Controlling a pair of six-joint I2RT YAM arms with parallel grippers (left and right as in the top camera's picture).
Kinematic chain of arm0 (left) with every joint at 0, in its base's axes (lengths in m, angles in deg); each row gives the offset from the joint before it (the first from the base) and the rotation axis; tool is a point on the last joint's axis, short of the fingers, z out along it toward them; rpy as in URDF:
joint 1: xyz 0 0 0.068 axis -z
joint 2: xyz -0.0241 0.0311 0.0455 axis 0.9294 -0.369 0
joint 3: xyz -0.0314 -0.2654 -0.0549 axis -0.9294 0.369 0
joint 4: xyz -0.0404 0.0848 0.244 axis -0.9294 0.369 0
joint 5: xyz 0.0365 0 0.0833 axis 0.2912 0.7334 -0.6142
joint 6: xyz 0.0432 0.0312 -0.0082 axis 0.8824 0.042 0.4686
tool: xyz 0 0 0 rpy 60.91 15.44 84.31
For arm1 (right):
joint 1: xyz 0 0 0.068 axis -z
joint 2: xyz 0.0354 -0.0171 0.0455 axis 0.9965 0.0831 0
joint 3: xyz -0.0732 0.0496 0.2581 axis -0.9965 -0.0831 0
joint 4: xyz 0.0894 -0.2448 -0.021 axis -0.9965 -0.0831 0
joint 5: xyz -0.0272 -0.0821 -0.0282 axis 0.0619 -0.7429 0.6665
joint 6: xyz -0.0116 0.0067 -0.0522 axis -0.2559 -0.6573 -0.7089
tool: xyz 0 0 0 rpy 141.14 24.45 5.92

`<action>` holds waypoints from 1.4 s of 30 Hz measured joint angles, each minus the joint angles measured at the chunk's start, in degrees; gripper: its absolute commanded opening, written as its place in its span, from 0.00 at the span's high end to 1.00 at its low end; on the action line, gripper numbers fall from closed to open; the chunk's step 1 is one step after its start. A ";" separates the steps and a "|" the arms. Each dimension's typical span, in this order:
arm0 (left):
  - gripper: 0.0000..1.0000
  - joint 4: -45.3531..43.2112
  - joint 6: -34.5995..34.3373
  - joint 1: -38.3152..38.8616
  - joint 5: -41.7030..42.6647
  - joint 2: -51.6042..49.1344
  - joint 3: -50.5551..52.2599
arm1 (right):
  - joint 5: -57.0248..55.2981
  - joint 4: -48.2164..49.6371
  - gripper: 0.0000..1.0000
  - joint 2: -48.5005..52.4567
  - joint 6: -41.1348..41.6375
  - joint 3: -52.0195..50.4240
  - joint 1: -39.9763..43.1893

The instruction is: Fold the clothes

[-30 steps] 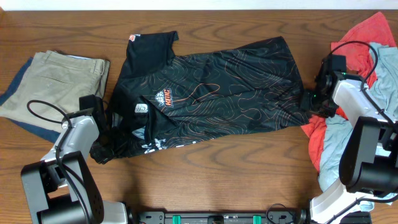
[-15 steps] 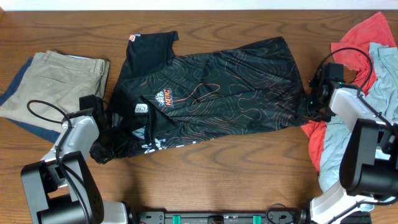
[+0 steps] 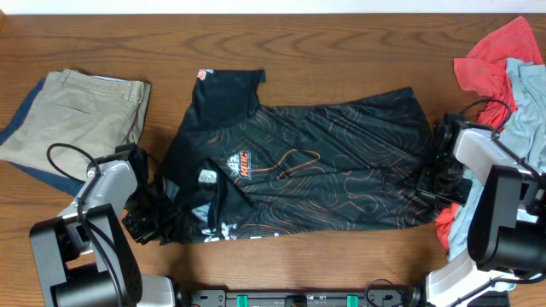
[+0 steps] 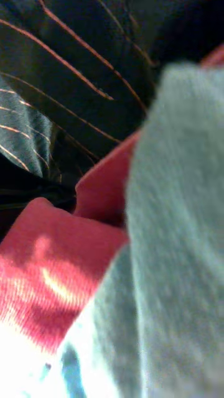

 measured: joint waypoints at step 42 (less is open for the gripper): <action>0.02 -33.07 10.32 12.98 12.76 -25.66 -37.68 | 26.29 1.66 0.26 -11.15 -14.69 18.16 -3.32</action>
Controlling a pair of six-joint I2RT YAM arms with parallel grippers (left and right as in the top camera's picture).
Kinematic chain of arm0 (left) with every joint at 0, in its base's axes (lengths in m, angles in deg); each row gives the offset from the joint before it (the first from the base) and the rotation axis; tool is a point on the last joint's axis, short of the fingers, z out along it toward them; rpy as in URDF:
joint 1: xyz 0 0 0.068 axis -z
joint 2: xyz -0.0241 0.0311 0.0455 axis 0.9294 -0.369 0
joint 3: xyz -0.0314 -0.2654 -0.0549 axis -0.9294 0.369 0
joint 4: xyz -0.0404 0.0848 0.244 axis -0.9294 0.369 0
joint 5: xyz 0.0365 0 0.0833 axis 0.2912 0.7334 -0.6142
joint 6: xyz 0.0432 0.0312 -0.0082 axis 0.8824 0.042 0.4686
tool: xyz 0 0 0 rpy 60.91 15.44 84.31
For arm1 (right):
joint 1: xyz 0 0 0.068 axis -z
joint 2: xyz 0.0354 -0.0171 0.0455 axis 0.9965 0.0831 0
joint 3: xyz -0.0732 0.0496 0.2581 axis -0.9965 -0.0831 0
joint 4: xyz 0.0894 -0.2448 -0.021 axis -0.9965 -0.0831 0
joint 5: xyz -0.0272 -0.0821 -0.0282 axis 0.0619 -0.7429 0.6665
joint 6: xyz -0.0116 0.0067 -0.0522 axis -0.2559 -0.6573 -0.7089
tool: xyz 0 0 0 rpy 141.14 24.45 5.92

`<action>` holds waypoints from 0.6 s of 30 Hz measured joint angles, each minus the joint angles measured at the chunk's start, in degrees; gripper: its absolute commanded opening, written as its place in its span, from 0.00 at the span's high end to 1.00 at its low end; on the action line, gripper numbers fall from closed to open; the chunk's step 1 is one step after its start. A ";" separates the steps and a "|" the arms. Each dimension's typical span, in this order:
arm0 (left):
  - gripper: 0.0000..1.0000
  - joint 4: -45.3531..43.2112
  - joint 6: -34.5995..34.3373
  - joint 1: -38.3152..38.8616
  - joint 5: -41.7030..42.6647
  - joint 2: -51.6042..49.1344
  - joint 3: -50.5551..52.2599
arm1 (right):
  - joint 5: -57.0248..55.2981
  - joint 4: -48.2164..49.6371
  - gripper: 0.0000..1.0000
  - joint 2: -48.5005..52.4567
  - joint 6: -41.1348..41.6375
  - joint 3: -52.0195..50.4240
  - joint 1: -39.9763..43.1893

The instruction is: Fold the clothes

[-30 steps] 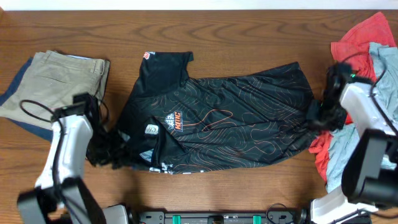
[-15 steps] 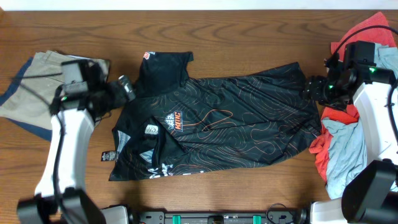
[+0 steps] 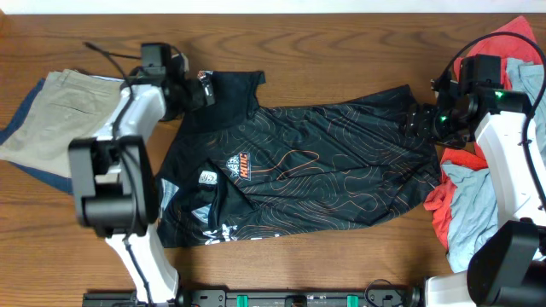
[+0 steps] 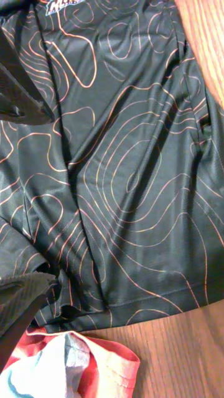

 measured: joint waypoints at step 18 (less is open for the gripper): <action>0.94 -1.99 2.54 5.92 -4.15 -4.39 -1.25 | 0.02 13.60 0.32 3.13 -0.15 0.00 -0.31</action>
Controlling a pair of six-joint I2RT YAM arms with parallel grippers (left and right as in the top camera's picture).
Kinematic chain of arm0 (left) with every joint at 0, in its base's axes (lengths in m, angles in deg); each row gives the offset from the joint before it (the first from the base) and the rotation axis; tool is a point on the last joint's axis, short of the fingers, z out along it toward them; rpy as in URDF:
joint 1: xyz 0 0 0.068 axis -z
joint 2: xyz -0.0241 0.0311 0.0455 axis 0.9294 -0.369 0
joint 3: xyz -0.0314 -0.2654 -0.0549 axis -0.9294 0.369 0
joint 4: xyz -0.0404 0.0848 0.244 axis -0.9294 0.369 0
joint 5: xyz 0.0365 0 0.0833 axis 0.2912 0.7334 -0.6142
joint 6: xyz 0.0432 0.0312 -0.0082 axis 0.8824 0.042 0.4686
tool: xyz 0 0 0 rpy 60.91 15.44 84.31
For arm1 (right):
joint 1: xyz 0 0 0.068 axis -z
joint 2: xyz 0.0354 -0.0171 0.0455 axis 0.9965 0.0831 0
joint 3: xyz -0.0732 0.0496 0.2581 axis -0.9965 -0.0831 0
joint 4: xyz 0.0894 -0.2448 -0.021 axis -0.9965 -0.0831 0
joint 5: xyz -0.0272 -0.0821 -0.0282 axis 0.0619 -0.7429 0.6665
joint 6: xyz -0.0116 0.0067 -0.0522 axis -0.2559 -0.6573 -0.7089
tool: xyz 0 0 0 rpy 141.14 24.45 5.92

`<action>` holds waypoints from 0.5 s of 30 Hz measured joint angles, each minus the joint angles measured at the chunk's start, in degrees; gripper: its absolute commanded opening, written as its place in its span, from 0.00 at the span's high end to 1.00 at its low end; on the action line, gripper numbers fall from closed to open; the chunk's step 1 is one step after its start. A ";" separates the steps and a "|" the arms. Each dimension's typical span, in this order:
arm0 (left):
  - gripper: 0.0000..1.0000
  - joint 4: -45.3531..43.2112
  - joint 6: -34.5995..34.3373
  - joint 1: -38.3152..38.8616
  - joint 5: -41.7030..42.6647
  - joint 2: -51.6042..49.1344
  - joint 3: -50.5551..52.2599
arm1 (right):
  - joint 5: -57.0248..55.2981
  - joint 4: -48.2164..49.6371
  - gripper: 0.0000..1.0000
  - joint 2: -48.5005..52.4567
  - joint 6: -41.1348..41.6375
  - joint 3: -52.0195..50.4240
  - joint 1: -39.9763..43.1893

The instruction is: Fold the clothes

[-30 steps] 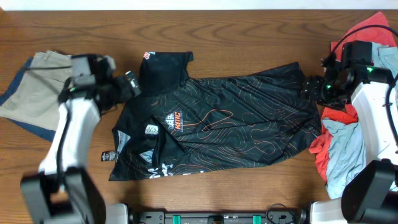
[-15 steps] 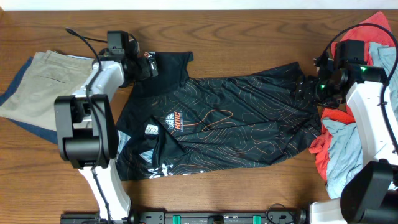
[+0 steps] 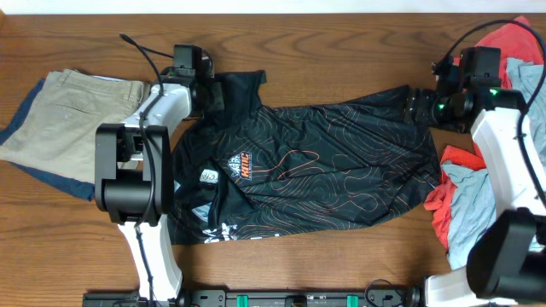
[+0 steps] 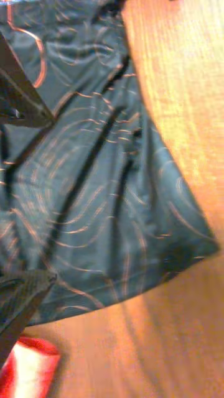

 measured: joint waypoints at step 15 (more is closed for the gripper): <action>0.94 9.57 -2.01 -2.40 1.66 6.58 -0.04 | -4.22 25.62 0.36 16.06 -0.07 0.00 0.02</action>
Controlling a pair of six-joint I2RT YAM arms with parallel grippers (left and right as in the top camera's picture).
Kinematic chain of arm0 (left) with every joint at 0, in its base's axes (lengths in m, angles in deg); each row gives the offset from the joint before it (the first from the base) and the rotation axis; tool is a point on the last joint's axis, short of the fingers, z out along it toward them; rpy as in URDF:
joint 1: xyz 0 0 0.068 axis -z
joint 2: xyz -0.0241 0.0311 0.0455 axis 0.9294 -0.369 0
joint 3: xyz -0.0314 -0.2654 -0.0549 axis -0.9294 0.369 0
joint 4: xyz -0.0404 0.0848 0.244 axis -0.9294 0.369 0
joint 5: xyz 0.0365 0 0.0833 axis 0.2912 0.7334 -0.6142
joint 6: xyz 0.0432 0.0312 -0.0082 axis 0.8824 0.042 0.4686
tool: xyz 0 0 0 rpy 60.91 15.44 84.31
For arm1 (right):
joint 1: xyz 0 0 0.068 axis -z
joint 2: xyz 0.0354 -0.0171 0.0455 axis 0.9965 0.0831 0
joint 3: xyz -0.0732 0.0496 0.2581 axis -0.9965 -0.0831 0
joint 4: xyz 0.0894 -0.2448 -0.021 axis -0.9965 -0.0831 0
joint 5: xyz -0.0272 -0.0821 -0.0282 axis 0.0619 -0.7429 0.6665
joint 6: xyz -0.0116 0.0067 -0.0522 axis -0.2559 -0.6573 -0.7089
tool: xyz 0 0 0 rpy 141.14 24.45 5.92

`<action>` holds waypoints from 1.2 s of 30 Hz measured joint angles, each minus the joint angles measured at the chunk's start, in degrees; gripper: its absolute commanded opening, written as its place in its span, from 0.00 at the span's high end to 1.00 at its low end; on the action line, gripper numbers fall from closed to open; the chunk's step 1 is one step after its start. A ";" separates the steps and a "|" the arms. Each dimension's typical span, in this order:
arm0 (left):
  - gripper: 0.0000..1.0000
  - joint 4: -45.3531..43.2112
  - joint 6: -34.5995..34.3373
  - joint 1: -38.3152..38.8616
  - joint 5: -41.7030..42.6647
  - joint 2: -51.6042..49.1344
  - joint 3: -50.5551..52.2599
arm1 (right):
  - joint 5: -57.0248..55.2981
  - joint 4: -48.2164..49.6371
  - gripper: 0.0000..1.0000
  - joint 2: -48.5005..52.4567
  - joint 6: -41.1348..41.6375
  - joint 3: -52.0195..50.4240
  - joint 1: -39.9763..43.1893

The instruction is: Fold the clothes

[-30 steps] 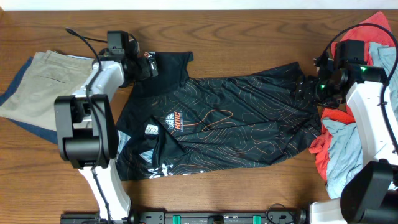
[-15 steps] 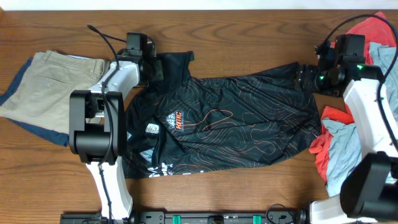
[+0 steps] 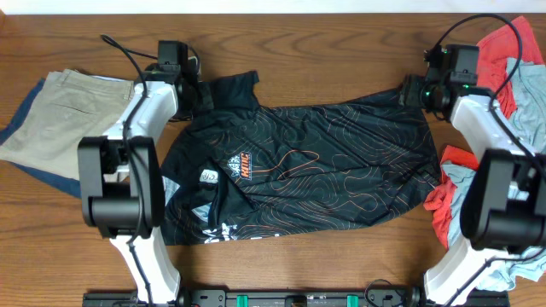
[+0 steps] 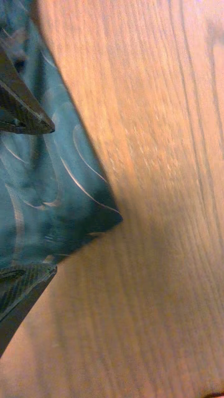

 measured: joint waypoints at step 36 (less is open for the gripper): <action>0.94 -8.28 -5.53 -3.69 2.51 1.73 -0.35 | -1.73 12.15 0.99 11.15 3.69 5.53 -0.33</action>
